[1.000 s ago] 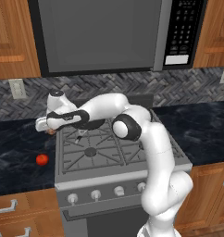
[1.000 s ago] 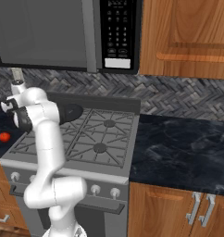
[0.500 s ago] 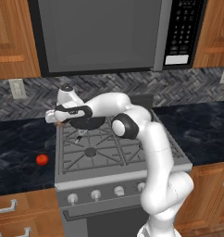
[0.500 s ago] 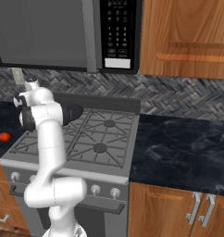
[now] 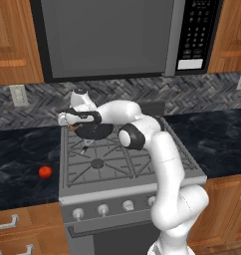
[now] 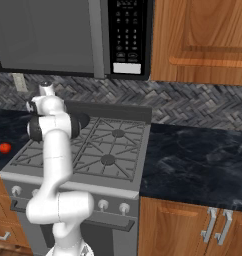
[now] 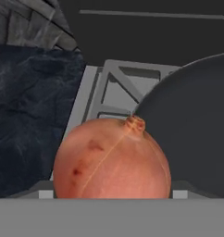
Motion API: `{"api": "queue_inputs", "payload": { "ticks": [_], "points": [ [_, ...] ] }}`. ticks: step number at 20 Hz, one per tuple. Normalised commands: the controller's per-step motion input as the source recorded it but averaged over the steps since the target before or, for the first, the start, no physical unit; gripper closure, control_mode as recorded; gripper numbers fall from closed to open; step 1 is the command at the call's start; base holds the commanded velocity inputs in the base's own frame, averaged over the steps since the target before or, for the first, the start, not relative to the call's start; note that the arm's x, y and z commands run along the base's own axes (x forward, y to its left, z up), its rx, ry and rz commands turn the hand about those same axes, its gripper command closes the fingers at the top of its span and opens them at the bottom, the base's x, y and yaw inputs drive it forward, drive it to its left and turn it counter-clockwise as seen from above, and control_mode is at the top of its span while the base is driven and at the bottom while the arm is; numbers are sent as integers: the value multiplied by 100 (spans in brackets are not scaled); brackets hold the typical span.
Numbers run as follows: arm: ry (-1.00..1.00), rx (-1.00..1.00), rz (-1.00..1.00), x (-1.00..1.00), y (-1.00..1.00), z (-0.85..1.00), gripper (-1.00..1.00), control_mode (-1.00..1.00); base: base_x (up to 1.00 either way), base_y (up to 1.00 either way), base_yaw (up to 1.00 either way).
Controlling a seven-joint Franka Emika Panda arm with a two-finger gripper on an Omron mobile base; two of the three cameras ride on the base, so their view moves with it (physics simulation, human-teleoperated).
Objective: Place the pan on the rear left burner on the stove. Then place the tomato and the onion in the pan and turn on the rear left burner.
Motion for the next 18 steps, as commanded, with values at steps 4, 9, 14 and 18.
{"api": "queue_inputs", "payload": {
  "ticks": [4,9,14,18],
  "points": [
    [0,0,-7,42,-36,0,100,-100,0,0,0],
    [0,0,-7,44,-35,-3,100,-100,0,0,0],
    [0,0,-6,27,-33,-16,100,-100,0,0,0],
    [1,0,-5,10,-28,-25,100,-100,0,0,0]
  ]
}}
